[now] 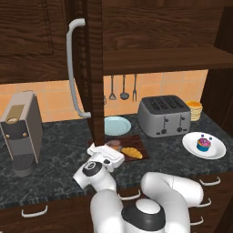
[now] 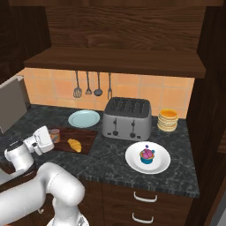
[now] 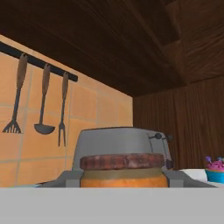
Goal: From the different types of pastries on the counter, select a croissant and place it on the cutting board. Then retrieve a jar of jam from the cabinet and place it alongside the croissant on the cutting board.
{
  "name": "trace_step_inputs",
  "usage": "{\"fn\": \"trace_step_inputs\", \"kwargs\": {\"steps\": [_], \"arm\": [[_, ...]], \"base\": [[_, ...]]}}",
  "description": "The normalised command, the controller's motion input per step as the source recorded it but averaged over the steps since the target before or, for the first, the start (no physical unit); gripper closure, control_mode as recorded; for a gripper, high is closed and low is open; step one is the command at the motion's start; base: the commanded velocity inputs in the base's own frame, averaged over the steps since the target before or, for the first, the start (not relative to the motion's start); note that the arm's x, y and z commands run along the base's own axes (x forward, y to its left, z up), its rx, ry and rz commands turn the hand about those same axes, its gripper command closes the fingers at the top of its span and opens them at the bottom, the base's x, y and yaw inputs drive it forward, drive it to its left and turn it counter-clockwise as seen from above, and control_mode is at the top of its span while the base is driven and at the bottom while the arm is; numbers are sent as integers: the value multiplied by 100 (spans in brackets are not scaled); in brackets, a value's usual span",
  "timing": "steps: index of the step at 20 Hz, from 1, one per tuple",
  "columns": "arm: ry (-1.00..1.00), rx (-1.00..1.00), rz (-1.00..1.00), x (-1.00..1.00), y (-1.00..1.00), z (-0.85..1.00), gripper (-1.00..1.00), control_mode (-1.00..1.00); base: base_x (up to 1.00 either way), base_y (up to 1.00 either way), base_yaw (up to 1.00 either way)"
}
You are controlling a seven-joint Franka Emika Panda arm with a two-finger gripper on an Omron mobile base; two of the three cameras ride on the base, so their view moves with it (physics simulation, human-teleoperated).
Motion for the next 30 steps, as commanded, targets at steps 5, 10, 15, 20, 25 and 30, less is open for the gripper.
{"fn": "trace_step_inputs", "kwargs": {"steps": [5, 10, 15, 20, 25, 30], "arm": [[-6, -4, 0, 31, -13, -58, -100, -100], [-20, -5, 0, 60, -31, -72, -100, -100], [-25, -4, 0, 54, -33, -60, -100, -100], [-9, -1, 4, -37, 18, -11, -100, -100], [-1, 9, 2, -97, 22, 25, -100, -100], [4, 13, 0, -99, 53, 65, -100, -100]], "base": [[0, 0, 0], [0, 0, 0], [0, 0, 0], [0, 0, 0], [0, 0, 0], [0, 0, 0]]}}
